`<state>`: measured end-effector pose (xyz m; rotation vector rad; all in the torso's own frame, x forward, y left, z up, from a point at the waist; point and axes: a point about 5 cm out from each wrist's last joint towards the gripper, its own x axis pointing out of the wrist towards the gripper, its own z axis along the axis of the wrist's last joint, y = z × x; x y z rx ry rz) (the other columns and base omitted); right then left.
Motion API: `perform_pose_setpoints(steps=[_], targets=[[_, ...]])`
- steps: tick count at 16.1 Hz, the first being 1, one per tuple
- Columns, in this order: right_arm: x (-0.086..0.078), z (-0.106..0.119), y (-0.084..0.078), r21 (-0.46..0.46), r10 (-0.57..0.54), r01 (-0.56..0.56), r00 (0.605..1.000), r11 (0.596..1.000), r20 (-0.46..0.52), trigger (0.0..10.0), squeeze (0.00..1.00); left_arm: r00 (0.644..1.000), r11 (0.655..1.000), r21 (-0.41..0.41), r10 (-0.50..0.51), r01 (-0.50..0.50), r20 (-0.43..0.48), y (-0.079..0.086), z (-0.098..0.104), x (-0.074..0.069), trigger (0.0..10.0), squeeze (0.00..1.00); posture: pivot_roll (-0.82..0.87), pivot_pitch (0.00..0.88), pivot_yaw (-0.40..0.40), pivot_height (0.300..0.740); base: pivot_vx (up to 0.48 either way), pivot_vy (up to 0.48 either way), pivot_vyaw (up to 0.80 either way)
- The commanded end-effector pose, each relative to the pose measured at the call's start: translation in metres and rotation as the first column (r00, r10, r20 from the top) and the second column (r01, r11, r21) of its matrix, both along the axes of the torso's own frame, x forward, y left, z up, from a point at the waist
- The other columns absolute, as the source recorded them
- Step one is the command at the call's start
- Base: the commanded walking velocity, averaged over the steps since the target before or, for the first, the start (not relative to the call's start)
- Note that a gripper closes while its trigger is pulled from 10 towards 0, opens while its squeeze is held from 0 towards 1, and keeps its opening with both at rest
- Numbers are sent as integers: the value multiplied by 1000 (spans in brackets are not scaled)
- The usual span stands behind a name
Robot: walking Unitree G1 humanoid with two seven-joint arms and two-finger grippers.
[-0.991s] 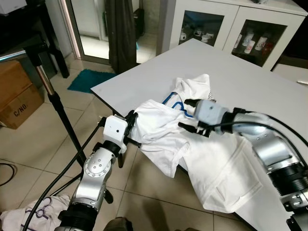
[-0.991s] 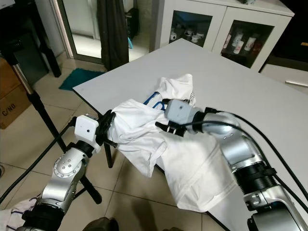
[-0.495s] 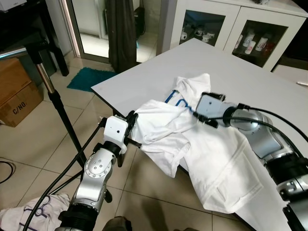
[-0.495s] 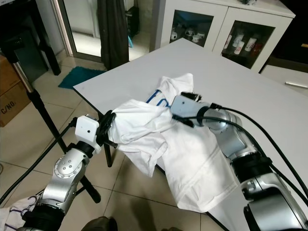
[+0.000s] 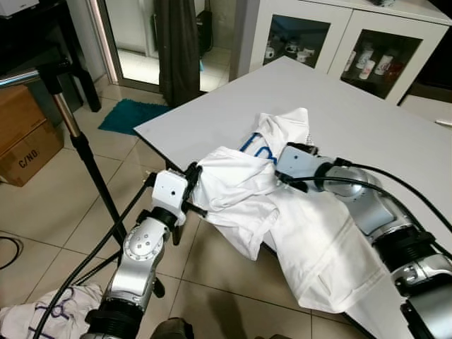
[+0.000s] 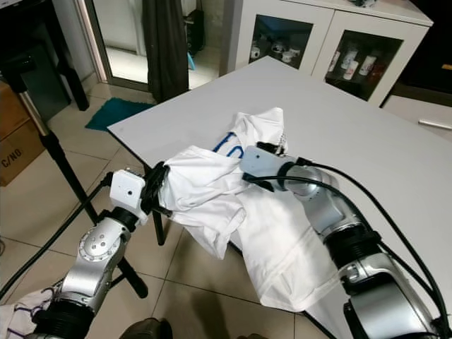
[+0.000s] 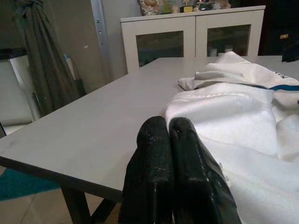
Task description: Hang hanger
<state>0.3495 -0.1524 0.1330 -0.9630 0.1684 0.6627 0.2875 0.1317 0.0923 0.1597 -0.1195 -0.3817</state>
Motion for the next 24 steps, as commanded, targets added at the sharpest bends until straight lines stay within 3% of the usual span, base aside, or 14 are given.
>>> perform_pose_setpoints(steps=[1, 5, 13, 16, 24], targets=[[5, 8, -6, 29, -34, 33, 999, 999, 32, 0, 0, 1000, 1000, 12, -15, 15, 27, -3, 5, 1, 10000, 0, 8, 10, -46, 740, 0, 0, 0], [11, 18, -11, 82, -94, 86, 990, 993, 108, 0, 0, 999, 1000, 13, -17, 16, 28, -3, 6, 1, 10000, 0, 8, 8, -45, 740, 0, 0, 0], [14, 24, -13, 145, -121, 98, 980, 985, 159, 0, 0, 999, 1000, 15, -14, 13, 39, -3, 8, 1, 10000, 0, 10, 12, -47, 740, 0, 0, 0], [18, 41, -6, 240, -128, 72, 966, 968, 226, 0, 0, 999, 1000, 16, -12, 11, 51, -5, 9, 1, 10000, 0, 8, 14, -52, 740, 0, 0, 0], [15, 40, -4, 245, -73, 17, 973, 969, 221, 0, 0, 998, 1000, 13, -7, 7, 57, -8, 9, 1, 10000, 0, 4, 13, -64, 740, 0, 0, 0]])
